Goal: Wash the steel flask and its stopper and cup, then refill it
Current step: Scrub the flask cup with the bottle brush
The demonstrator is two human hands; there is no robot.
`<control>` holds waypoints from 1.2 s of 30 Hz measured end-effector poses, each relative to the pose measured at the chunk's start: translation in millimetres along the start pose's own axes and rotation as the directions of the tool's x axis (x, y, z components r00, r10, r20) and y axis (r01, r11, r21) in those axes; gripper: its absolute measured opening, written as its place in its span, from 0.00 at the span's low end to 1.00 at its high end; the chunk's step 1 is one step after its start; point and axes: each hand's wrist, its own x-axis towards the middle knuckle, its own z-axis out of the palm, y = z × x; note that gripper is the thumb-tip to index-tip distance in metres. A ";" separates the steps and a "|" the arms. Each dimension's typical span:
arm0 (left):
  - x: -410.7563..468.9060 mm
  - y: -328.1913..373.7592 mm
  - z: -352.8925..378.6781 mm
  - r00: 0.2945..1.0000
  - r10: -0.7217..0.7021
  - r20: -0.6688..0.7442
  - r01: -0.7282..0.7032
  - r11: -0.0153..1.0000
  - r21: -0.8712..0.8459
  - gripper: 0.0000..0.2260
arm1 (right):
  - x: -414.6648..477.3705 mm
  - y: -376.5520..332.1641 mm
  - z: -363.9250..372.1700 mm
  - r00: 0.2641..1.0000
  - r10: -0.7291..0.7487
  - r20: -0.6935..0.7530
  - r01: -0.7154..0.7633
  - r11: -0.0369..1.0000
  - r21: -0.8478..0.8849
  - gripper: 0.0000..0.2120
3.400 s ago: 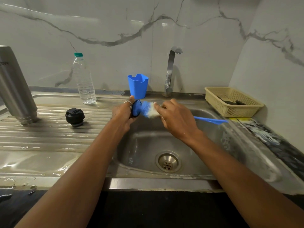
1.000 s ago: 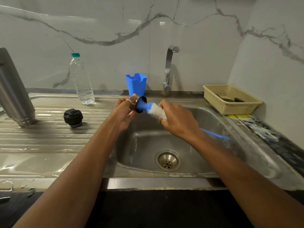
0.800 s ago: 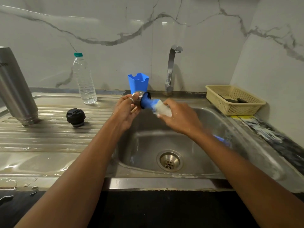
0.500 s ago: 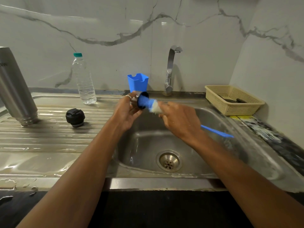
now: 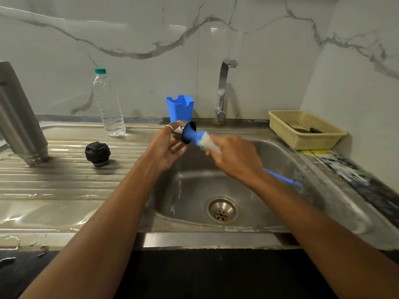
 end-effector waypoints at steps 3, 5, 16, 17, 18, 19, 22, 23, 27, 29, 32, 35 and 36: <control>0.5 0.9 0.4 0.999 0.024 -0.035 -0.024 0.999 -0.023 0.11 | 0.1 1.4 5.4 0.951 -0.275 -0.139 0.232 0.936 -0.263 0.23; 1.1 1.1 -0.8 0.998 0.032 -0.054 -0.033 0.999 -0.034 0.11 | 1.8 3.2 6.1 0.932 -0.329 -0.151 0.266 0.906 -0.330 0.24; -3.6 4.0 -0.4 0.999 -0.008 -0.036 0.008 1.000 0.003 0.09 | 3.2 12.4 2.9 0.920 -0.317 -0.232 0.233 0.916 -0.328 0.23; -2.4 4.4 -0.3 0.999 0.007 -0.044 -0.009 0.999 -0.036 0.10 | 5.5 12.7 2.8 0.908 -0.338 -0.247 0.237 0.901 -0.362 0.24; -2.5 5.0 -0.2 0.998 0.022 -0.054 -0.026 0.997 -0.073 0.09 | 7.1 12.3 3.5 0.915 -0.327 -0.234 0.227 0.901 -0.371 0.23; -2.3 5.2 -0.7 0.998 0.031 -0.060 -0.037 0.995 -0.088 0.07 | 6.5 7.8 1.4 0.946 -0.268 -0.185 0.199 0.926 -0.321 0.22; -0.8 4.8 -2.2 0.998 0.047 -0.042 -0.049 0.998 -0.041 0.04 | 4.8 -10.1 -12.1 0.923 0.208 0.323 -0.331 0.857 0.395 0.13; -0.6 4.6 -1.9 0.998 0.049 -0.038 -0.051 0.998 -0.040 0.02 | 5.1 -14.7 -19.2 0.812 0.252 0.526 -0.560 0.591 0.581 0.13; -2.7 4.8 1.4 0.998 0.063 -0.030 -0.066 0.992 -0.109 0.01 | 2.2 -12.1 -19.4 0.859 0.262 0.440 -0.491 0.664 0.563 0.15; -2.4 4.9 0.9 0.997 0.071 -0.038 -0.075 0.989 -0.131 0.02 | 1.0 -7.2 -9.9 0.998 0.069 0.014 -0.068 0.997 -0.031 0.15; 1.3 4.9 -1.1 0.993 0.078 -0.084 -0.089 0.988 -0.126 0.04 | 2.5 -4.3 -0.9 0.950 -0.236 -0.206 0.138 0.905 -0.403 0.21; 2.2 3.6 -3.1 0.993 0.087 -0.082 -0.095 0.991 -0.099 0.02 | 7.0 -18.2 -14.9 0.986 0.115 0.122 -0.134 0.977 0.164 0.10; 2.0 3.6 -2.8 0.993 0.085 -0.076 -0.091 0.992 -0.082 0.01 | 8.2 -20.5 -17.9 0.902 0.240 0.358 -0.391 0.805 0.446 0.09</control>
